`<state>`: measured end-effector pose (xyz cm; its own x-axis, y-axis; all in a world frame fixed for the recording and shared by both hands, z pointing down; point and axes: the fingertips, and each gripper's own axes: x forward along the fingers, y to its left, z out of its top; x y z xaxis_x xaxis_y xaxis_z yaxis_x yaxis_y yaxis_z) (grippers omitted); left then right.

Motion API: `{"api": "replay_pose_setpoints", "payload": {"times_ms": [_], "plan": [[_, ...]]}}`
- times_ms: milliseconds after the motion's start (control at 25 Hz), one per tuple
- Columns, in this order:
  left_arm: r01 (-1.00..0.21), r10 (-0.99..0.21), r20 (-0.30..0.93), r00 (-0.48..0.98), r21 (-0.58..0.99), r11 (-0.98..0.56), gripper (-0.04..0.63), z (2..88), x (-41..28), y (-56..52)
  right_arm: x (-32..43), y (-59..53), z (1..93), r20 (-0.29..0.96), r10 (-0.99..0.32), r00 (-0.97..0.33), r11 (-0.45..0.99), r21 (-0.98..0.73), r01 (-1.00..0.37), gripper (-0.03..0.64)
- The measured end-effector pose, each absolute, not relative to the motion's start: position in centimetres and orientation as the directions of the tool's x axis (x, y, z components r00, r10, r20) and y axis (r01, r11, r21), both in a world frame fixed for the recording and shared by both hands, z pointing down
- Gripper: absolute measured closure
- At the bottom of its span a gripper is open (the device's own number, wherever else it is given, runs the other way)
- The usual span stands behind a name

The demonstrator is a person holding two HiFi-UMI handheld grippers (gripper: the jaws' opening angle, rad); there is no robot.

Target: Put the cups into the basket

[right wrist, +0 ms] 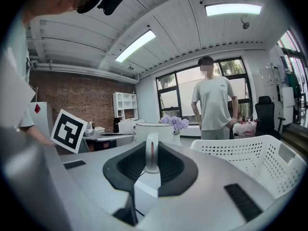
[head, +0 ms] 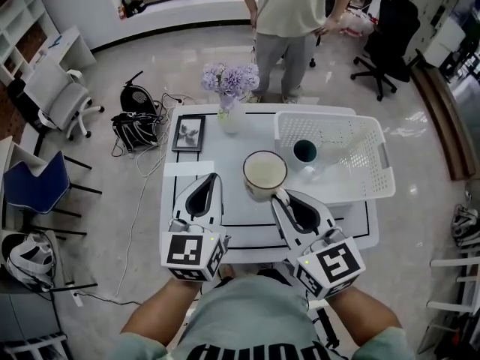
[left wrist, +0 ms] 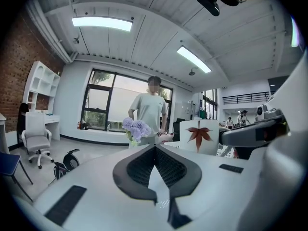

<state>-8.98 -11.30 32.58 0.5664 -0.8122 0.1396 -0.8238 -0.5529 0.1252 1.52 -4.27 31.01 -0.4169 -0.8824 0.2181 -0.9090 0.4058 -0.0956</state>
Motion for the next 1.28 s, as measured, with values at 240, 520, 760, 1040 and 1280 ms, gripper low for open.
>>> {"api": "replay_pose_setpoints", "payload": {"times_ms": [240,520,760,1040,1280], "plan": [[-0.809,-0.802,0.114,0.587,0.114,-0.576,0.592,31.0,-6.0,-10.8,5.2,-4.2,29.3,0.218,-0.875,-0.432,0.425,-0.080,-0.902,0.551],[-0.808,-0.800,0.117,0.589,0.094,-0.581,0.592,30.3,-3.0,-10.6,10.1,-5.0,28.5,0.245,-0.856,-0.455,0.462,-0.035,-0.886,0.552],[-0.815,-0.803,0.144,0.579,0.083,-0.573,0.592,30.9,-0.7,-10.6,11.9,-5.6,28.8,0.285,-0.796,-0.533,0.559,0.009,-0.829,0.552],[-0.835,-0.820,0.163,0.549,0.076,-0.544,0.592,31.5,0.9,-11.3,13.4,-6.7,29.2,0.339,-0.662,-0.669,0.723,0.054,-0.689,0.552],[-0.860,-0.841,0.185,0.509,0.065,-0.506,0.592,31.8,1.6,-12.0,14.3,-7.8,30.6,0.444,-0.524,-0.727,0.829,0.068,-0.556,0.552]]}}
